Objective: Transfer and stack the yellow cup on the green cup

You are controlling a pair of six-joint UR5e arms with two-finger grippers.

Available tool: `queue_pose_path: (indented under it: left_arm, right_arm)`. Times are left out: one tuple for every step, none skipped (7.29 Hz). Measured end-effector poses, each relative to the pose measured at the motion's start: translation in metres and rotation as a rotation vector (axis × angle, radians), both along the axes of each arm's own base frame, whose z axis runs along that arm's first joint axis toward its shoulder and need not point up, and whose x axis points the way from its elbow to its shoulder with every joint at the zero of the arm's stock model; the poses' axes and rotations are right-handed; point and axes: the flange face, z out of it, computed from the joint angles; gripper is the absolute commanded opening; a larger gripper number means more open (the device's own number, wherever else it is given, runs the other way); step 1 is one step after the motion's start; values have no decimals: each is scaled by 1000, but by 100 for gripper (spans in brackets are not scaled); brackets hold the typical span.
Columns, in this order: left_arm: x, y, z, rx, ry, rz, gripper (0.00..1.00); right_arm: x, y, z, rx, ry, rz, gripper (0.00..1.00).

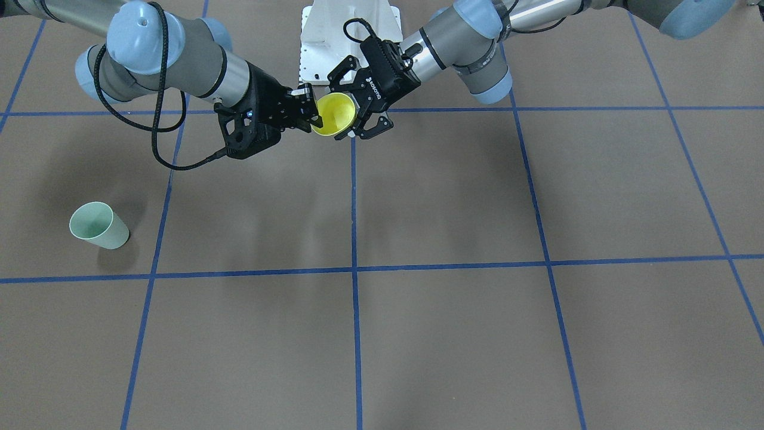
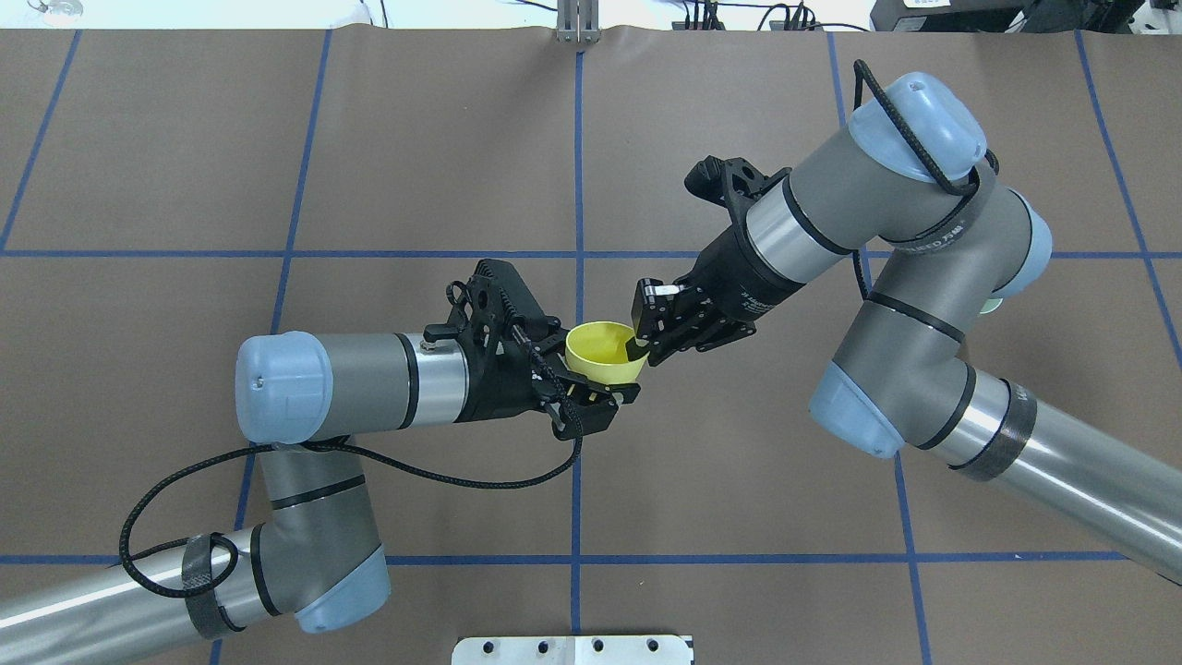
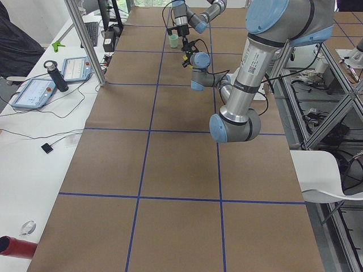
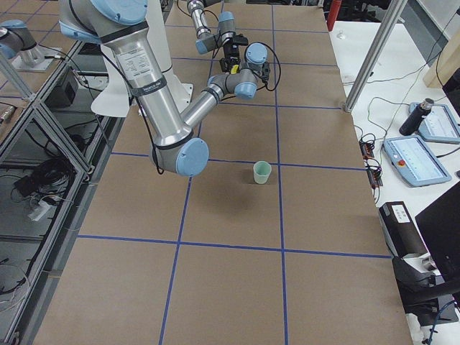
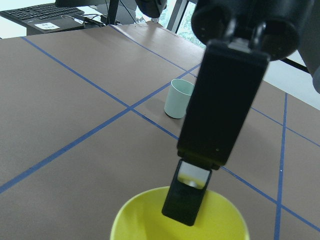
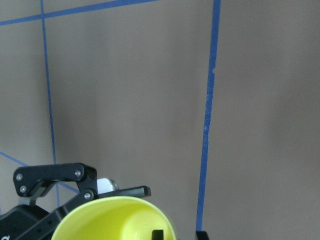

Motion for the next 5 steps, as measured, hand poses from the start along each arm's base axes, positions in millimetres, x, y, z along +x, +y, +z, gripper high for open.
queue_pose_path:
  left_arm:
    - [1,0,1,0,-1,1,0]
    - [1,0,1,-1,-2,1,0]
    - [1,0,0,-1,-1,1,0]
    - [1,0,-2,0,3,2,0]
    - [1,0,-3,0,4,2,0]
  right_arm:
    - [0,0,0,-1,1,0,22]
    - [0,0,1,-1,1,1,22]
    - [0,0,1,-1,1,2,22]
    - [0,0,1,-1,2,2,22]
    - [0,0,1,-1,2,2,22]
